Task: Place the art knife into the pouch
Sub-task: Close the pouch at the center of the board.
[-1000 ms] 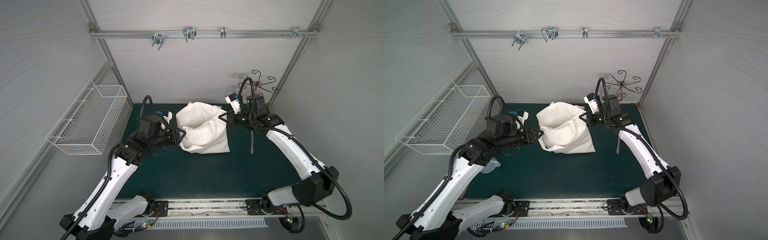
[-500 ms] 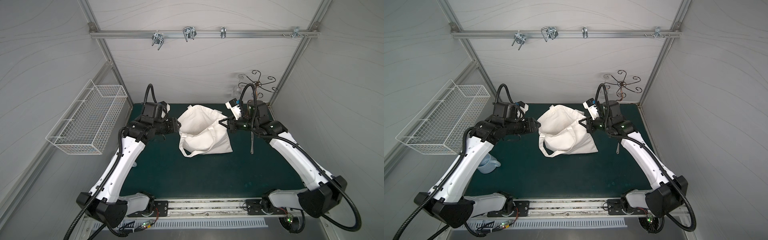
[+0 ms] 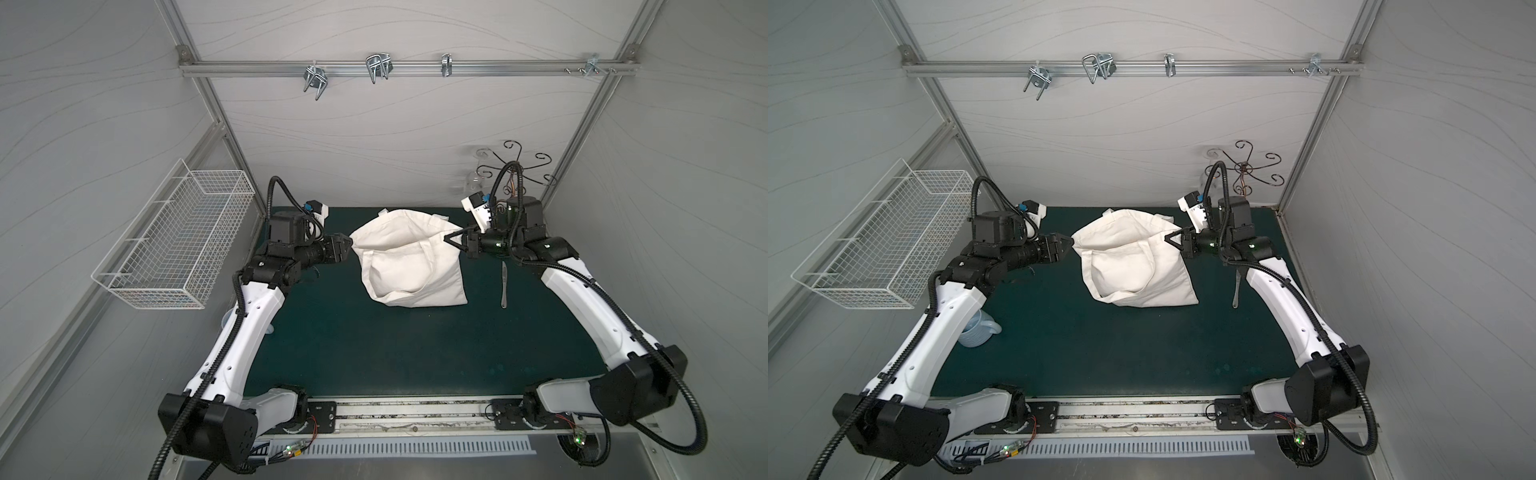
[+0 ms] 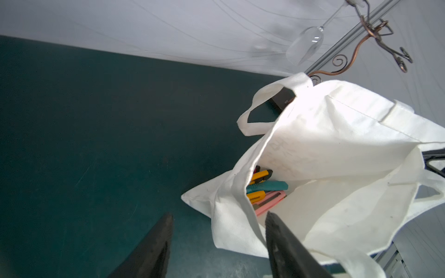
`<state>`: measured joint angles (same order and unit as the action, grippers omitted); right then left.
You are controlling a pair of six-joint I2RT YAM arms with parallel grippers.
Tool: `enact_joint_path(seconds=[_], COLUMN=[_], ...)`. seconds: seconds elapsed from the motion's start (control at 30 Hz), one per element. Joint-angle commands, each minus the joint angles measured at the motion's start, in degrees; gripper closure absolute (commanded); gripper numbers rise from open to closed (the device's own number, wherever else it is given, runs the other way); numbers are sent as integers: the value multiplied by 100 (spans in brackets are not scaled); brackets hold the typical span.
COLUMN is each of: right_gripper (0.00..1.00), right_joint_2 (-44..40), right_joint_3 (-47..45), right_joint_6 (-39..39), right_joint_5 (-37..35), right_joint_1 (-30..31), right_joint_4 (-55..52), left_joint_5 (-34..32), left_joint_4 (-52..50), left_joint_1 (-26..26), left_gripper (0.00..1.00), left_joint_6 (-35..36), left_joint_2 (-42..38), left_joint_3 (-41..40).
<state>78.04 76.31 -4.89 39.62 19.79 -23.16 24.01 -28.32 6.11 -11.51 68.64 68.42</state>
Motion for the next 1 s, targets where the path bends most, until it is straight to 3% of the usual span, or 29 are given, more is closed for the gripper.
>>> enact_joint_path(seconds=[0.0,0.1,0.37,0.97], right_gripper=[100,100,100,100], right_joint_2=[27,58,152,194], right_joint_3=[138,138,198,217], right_joint_6=[-16,-66,-179,-323], right_joint_5=[558,660,993,1324], right_joint_1=[-122,-229,-458,-733], right_joint_4=[435,478,562,720], left_joint_5=[1261,2115,3279,2639], left_joint_4=[1327,1813,1690,1480], left_joint_1=[-398,-700,-844,-514], left_gripper=[34,32,25,26], left_joint_6=[257,219,594,1296], left_joint_2=[-31,145,625,595], left_joint_3=[-193,-233,97,-277])
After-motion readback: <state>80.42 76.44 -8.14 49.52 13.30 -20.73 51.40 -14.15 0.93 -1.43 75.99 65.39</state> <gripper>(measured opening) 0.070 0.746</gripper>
